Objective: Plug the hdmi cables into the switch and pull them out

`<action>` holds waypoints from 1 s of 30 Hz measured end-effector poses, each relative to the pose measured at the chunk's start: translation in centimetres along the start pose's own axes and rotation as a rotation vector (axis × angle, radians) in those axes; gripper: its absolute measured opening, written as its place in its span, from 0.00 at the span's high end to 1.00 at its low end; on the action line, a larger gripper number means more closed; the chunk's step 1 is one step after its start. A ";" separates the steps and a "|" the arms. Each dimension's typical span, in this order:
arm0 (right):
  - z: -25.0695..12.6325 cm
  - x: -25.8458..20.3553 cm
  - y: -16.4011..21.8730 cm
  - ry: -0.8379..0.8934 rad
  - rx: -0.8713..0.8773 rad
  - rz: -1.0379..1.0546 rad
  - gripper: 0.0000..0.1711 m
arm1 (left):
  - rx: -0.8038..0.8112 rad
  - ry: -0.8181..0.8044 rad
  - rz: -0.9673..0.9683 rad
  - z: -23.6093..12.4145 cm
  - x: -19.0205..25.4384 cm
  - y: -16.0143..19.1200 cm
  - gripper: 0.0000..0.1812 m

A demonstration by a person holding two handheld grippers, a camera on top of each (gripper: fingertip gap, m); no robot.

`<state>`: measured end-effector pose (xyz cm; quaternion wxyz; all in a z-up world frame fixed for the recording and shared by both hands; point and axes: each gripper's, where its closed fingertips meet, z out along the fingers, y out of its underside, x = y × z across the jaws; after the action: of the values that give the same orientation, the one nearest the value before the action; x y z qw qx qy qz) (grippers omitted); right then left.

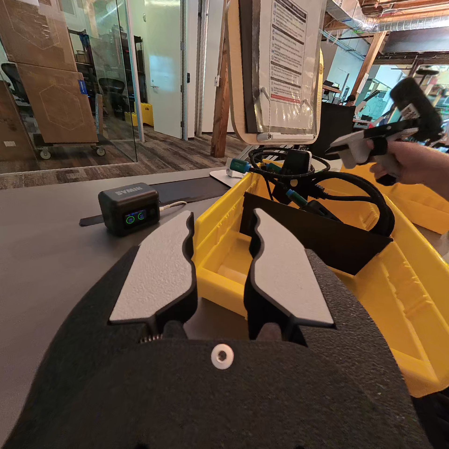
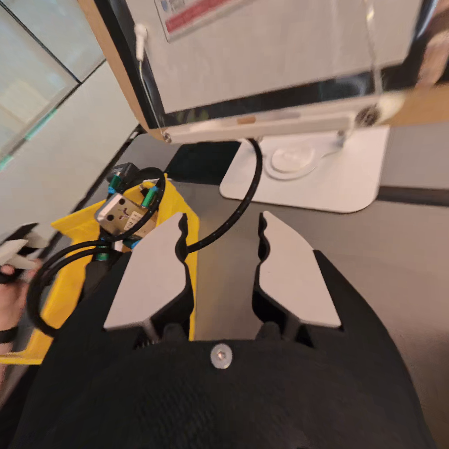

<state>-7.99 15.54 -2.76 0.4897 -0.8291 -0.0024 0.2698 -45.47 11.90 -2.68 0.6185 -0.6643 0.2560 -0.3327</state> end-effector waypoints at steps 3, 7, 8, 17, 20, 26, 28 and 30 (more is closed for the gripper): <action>1.8 -1.2 2.0 -0.090 -0.092 0.144 0.67 | -0.028 0.006 0.005 0.1 0.3 0.6 0.77; 2.7 -0.9 2.2 -0.082 -0.095 0.193 0.87 | -0.050 0.004 0.009 0.2 0.3 1.2 0.77; 2.5 -1.2 2.1 -0.101 -0.099 0.206 0.88 | -0.045 0.007 0.002 0.2 0.3 1.2 0.77; -1.1 -8.1 2.2 -0.294 -0.215 0.226 0.91 | -0.056 0.019 0.000 0.6 0.6 1.6 0.78; -2.2 -10.3 2.7 -0.299 -0.237 0.146 0.92 | -0.064 0.026 0.005 0.7 0.9 1.7 0.79; -4.5 -14.2 1.6 -0.287 -0.194 -0.097 0.93 | -0.071 0.040 0.017 0.9 1.5 1.7 0.79; -4.6 -14.2 1.2 -0.209 -0.189 -0.229 0.94 | -0.070 0.045 0.016 1.0 1.6 1.7 0.79; -4.0 -13.3 1.5 -0.124 -0.227 -0.323 0.94 | -0.067 0.046 0.015 0.9 1.6 1.6 0.79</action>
<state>-17.91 7.91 3.42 0.4290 -0.8496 -0.1958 0.2364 -43.59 11.13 -4.12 0.5922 -0.6750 0.2859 -0.3346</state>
